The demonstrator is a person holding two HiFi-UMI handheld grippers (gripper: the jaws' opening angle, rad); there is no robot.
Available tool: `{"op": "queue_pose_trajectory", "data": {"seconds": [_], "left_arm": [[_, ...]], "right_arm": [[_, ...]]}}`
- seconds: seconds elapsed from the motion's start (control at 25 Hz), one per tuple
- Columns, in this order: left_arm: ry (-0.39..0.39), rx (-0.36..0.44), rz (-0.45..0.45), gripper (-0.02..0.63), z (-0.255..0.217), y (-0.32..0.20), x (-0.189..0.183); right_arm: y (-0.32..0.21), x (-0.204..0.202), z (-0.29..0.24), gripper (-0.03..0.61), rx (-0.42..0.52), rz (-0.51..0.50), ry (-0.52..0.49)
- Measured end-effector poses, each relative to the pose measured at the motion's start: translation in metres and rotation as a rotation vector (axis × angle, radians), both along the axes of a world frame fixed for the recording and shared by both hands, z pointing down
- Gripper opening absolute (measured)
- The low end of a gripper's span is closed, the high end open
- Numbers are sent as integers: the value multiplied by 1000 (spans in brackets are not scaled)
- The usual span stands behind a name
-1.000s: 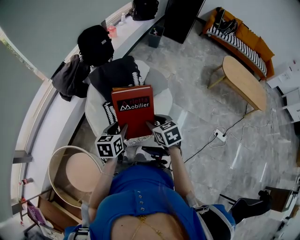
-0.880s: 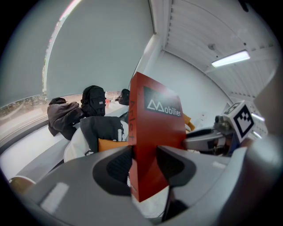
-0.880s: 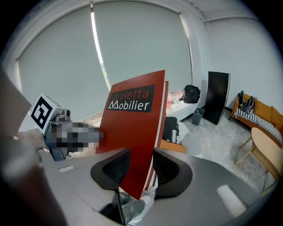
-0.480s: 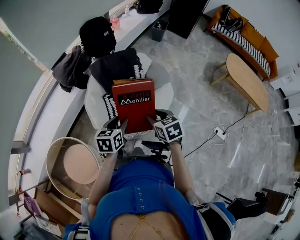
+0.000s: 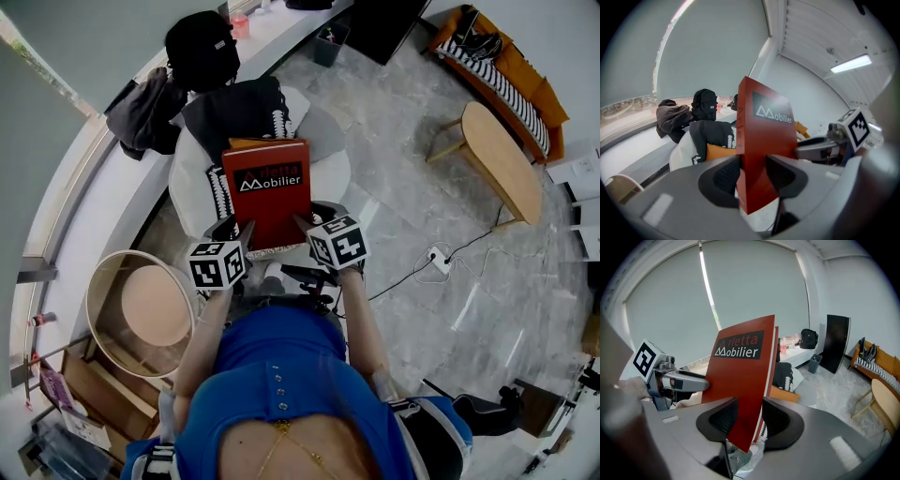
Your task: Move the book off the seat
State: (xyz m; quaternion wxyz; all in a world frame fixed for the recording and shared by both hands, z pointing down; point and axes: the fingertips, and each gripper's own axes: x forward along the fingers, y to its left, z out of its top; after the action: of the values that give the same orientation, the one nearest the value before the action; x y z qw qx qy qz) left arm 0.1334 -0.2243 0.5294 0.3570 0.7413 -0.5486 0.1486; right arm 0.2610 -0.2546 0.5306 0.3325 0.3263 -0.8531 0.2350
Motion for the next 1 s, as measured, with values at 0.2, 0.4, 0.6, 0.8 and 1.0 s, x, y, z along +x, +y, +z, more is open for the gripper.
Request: {"op": "queue_pose_trajectory", "data": {"seconds": [0.2,0.4,0.6,0.8,1.0], "left_arm": [[-6,-17,-36,170,1,1,-9],[-14,-49,-107,170,6,12,-15],[-14,-76,-204,172,15,35,-49],[-2,-79,-360,172,21,73,-114],[23,-64,-509,172,18,126,-187]], "right_arm": [[-3,-11,2,160,-15,-36,-11],[-1,-20,8,160,-39,-108,-20],[10,-59,18,160,-75,-204,-24],[30,-134,23,160,-76,-370,-14],[67,-219,18,160,-62,-521,7]]}}
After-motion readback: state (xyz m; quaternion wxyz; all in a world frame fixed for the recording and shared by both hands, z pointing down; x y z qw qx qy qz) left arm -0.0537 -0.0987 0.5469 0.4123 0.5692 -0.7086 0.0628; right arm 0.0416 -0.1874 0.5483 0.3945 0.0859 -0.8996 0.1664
